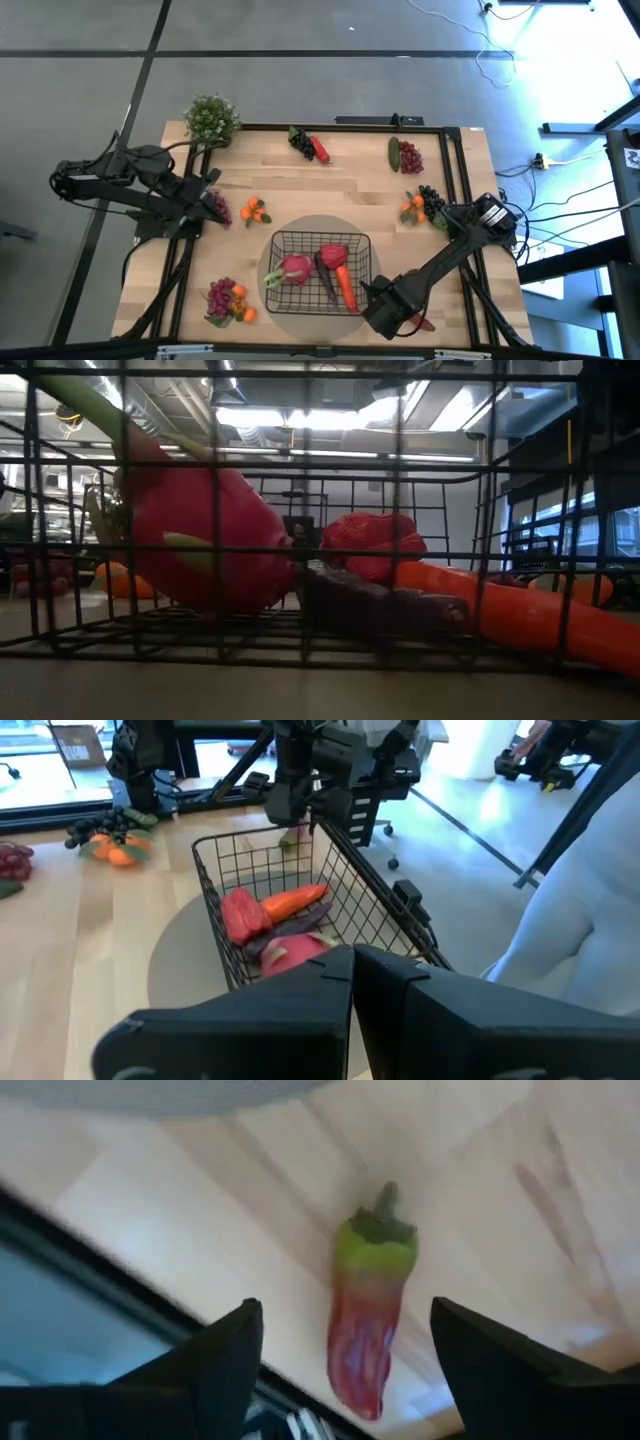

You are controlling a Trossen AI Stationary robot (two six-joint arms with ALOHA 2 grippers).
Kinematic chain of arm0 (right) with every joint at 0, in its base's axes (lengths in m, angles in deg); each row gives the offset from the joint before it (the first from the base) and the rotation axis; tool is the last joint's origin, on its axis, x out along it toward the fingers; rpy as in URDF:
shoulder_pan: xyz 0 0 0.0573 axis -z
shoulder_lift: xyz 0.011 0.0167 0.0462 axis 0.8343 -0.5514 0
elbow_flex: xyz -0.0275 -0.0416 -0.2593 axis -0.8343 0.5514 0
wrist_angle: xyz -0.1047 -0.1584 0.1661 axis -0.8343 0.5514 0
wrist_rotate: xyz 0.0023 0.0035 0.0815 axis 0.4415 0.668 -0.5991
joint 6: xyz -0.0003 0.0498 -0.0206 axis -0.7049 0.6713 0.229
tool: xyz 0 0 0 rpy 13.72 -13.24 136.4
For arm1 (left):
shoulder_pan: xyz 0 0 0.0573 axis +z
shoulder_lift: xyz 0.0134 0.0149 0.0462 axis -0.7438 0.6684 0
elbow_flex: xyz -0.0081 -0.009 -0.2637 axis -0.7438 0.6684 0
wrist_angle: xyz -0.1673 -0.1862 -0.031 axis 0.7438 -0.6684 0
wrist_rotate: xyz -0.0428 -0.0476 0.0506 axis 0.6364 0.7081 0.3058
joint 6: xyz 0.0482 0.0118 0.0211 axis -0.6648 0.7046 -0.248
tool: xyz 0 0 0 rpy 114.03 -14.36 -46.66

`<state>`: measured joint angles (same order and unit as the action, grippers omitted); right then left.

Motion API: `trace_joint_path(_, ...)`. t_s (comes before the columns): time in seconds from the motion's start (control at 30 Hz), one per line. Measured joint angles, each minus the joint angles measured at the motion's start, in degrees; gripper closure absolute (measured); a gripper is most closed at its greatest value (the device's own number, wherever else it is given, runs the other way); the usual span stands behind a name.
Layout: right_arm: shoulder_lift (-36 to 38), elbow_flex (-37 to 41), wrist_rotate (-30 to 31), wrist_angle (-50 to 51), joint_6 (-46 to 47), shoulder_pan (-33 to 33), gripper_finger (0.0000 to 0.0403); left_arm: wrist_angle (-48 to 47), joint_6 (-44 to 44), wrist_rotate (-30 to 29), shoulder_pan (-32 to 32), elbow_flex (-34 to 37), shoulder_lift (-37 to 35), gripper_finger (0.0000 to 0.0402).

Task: Build produce basket
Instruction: Put the bottom chili pepper into the black wire basket

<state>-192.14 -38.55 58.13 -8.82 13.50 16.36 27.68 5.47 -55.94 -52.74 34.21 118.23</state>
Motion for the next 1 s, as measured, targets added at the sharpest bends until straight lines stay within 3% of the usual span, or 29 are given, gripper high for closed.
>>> trace_joint_path(0.3,0.0,-5.1,0.6,8.9,-4.7,-1.0,0.0130,0.0,0.0,0.0,0.0,0.0,1.1,0.0401)
trace_joint_path(0.67,0.0,-4.1,6.1,7.2,4.4,-5.4,0.0130,0.3,0.0,0.0,0.0,0.0,2.9,0.0401)
trace_joint_path(1.0,-0.3,1.4,6.1,0.1,6.2,-6.3,0.0130,0.5,0.0,0.0,0.0,0.0,4.0,0.0401)
